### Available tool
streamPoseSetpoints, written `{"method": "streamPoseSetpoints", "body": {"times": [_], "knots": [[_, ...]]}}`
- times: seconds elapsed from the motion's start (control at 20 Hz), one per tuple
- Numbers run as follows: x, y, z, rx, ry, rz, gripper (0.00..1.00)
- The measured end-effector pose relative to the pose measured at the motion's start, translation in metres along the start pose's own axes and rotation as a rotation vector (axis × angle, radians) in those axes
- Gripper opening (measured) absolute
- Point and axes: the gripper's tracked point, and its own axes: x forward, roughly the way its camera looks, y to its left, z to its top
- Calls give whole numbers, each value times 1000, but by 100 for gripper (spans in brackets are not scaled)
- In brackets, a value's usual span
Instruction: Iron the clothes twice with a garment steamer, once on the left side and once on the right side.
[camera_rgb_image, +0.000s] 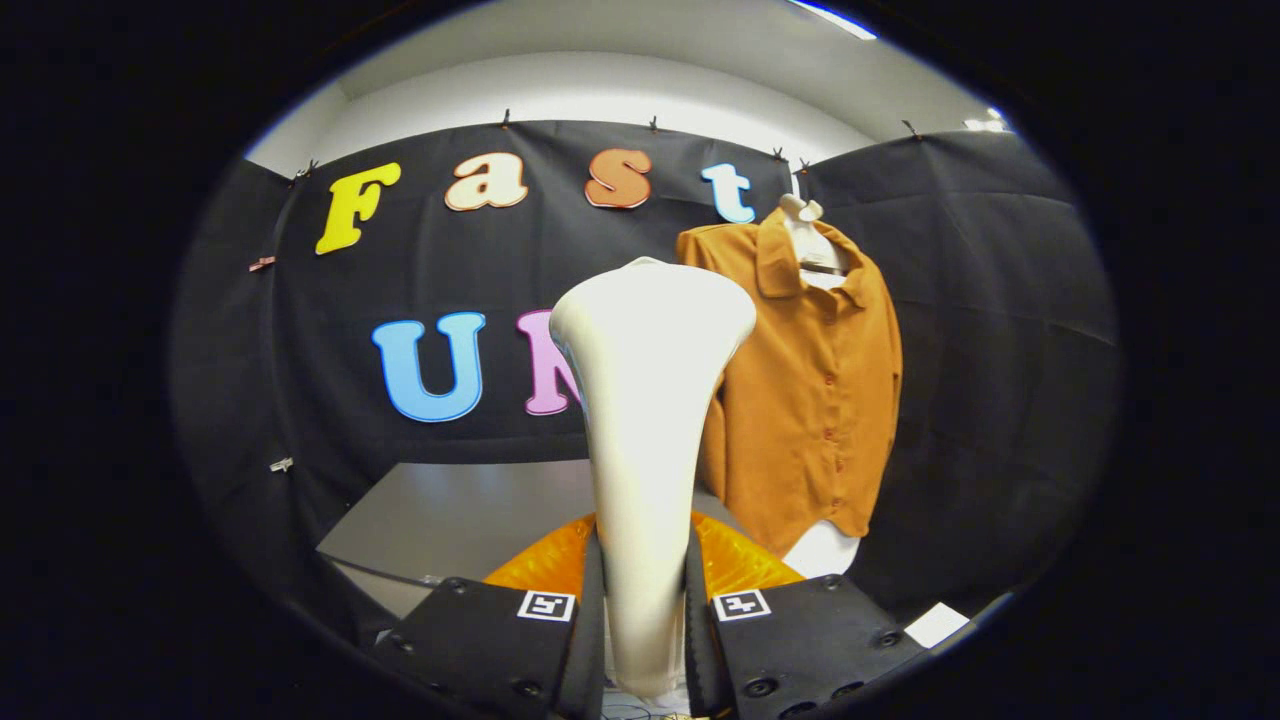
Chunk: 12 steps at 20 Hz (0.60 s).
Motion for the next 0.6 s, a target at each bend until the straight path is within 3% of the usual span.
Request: {"method": "streamPoseSetpoints", "body": {"times": [0.35,0.6], "knots": [[9,-74,19,36,-34,-106,36],[57,-120,29,54,-24,-94,36]]}}
